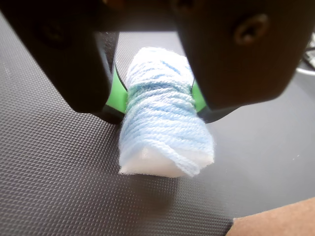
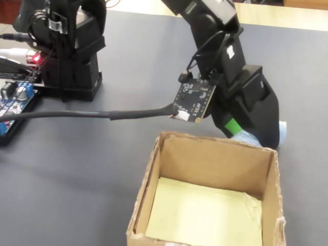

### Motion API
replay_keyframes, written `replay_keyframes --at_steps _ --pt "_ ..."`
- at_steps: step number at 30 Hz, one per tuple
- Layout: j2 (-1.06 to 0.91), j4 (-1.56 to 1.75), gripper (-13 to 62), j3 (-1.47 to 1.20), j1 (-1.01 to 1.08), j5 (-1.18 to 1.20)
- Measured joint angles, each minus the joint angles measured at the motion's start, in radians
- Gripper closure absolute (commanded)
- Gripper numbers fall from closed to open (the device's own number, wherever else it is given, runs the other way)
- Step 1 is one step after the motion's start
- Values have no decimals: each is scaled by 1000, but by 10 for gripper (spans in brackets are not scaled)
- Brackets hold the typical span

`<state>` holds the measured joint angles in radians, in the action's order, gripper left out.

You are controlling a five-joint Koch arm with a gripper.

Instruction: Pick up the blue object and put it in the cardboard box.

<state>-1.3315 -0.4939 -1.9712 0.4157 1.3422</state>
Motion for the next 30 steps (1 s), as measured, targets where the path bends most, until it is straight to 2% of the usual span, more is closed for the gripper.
replay_keyframes --at_steps 10,22,26,30 --pt "-163 353 380 -210 -9 147" --pt "-414 416 380 -245 -2 149" --pt "-463 416 380 -244 54 149" --pt "-465 417 380 -196 247 149"
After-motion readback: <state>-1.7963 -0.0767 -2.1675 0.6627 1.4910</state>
